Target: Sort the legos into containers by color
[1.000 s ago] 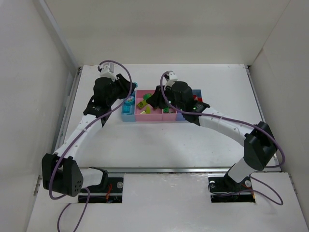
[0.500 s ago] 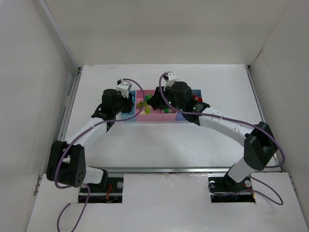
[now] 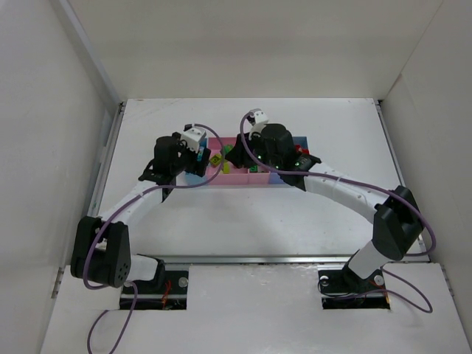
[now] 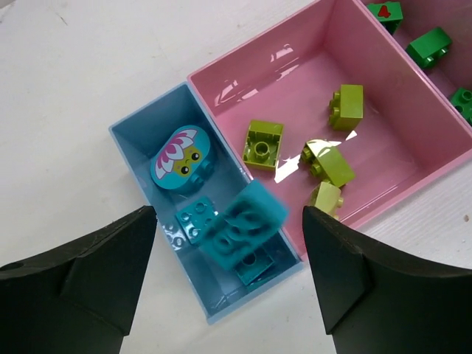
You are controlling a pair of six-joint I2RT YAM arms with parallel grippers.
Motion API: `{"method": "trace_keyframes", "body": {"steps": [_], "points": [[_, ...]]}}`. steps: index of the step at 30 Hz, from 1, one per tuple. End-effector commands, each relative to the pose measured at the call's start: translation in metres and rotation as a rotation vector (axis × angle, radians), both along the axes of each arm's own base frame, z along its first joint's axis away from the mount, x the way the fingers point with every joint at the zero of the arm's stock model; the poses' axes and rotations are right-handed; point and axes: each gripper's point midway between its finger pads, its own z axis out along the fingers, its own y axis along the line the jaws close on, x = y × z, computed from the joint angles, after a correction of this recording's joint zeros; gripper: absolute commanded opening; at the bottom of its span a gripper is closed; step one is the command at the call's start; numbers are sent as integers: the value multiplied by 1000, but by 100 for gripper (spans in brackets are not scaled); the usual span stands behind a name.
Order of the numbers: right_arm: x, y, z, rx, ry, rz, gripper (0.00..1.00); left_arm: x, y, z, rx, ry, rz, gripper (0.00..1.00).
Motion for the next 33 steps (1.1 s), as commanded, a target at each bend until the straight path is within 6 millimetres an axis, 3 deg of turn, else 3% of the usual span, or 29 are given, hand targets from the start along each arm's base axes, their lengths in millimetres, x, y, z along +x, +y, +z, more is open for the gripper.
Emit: {"method": "trace_keyframes", "body": {"steps": [1,7,10,11,13,14,16,17,18,20,21,23,25,27,30,33], "points": [[0,0,45,32,-112,26,0,9,3,35,21,-118,-28,77],[-1,-5,55,25,-136,22,0,12,6,36,15,-104,-14,66],[-3,-6,56,10,-153,38,0,13,1,46,-7,-105,-38,60],[-5,-7,54,-5,-155,51,0,9,-7,58,-22,-127,-110,57],[-13,-6,51,-35,-169,109,0,-5,-21,79,-12,-203,-264,57],[-15,-7,47,-80,-207,148,0,-27,-38,81,26,-255,-483,57],[-25,-7,46,-121,-236,222,0,-59,-55,88,94,-343,-744,62],[-26,-9,42,-162,-272,256,0,-87,-56,68,102,-262,-860,66],[-29,-11,45,-175,-293,278,0,-99,-65,84,151,-412,-1018,68],[-33,-15,41,-210,-305,304,0,-111,-69,74,111,-358,-1109,71],[-37,-14,39,-229,-317,323,0,-123,-73,80,64,-307,-1153,71],[-48,-13,33,-268,-324,364,0,-127,-74,78,103,-347,-1235,71],[-57,-10,27,-316,-358,417,0,-146,-76,69,110,-305,-1316,71],[-69,-6,11,-359,-363,463,0,-152,-79,65,160,-351,-1375,73],[-79,-1,8,-364,-444,504,0,-166,-85,61,165,-329,-1428,76],[-80,0,18,-353,-501,515,0,-168,-88,62,155,-334,-1438,81]]}}
